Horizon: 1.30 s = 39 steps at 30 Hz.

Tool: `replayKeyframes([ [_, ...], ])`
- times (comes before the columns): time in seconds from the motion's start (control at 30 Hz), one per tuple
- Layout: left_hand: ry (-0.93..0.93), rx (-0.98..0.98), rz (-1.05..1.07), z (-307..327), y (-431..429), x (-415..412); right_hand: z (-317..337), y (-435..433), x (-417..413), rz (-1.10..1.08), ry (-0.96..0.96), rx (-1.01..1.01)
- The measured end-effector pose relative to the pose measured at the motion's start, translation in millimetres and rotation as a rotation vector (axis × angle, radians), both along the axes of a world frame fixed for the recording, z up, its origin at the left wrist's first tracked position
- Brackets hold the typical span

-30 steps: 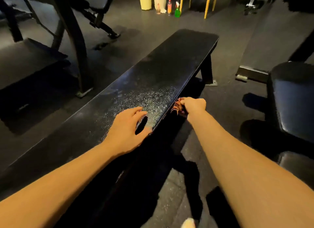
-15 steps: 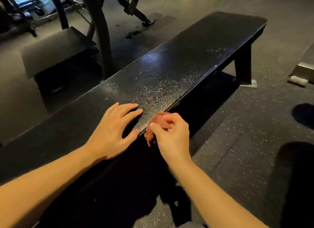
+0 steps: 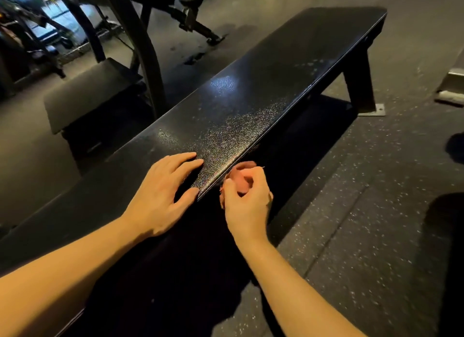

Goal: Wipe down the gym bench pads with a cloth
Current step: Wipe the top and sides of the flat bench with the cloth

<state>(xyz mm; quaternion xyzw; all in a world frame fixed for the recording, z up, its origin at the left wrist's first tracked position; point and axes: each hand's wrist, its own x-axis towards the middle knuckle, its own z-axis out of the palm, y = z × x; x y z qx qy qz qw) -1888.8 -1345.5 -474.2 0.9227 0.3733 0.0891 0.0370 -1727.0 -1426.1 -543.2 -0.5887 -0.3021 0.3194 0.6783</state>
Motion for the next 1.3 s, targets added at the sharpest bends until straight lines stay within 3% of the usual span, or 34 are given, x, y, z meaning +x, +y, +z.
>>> replayKeyframes([
  [0.1,-0.005,-0.006,-0.001,-0.1,-0.1,-1.2,-1.1,-31.1,-27.3,0.201,-0.189,0.041],
  [0.27,-0.006,-0.012,0.003,-1.0,1.9,-0.9,1.9,40.2,53.0,-0.179,-0.152,-0.051],
  [0.37,0.015,-0.014,0.004,-2.9,2.3,-1.7,6.9,34.0,47.9,-0.266,-0.154,-0.050],
  [0.53,0.043,-0.015,0.017,-1.5,2.5,-0.4,4.8,-8.1,3.2,0.126,-0.355,0.087],
  [0.73,0.034,-0.027,0.020,-0.6,2.3,-1.5,4.2,54.1,85.1,-0.217,-0.265,-0.096],
  [0.8,0.035,-0.032,0.027,-0.7,2.4,-0.6,4.8,35.9,55.5,-0.168,-0.291,-0.042],
  [0.93,0.039,-0.013,0.021,-1.1,3.1,-0.9,-1.3,-17.8,-4.1,0.211,-0.495,0.087],
  [1.03,0.045,-0.027,0.031,-0.3,1.8,-0.2,-1.7,18.2,37.5,0.034,-0.499,0.038],
  [1.17,0.043,-0.027,0.030,-1.7,1.9,-1.8,3.3,54.5,78.4,-0.229,-0.310,-0.089],
  [1.23,0.039,-0.036,0.036,-1.9,3.0,-1.9,3.7,38.9,48.7,-0.188,-0.315,-0.035],
  [1.3,0.028,-0.038,0.040,-2.0,4.0,-1.3,0.4,6.1,8.1,0.043,-0.395,0.059],
])
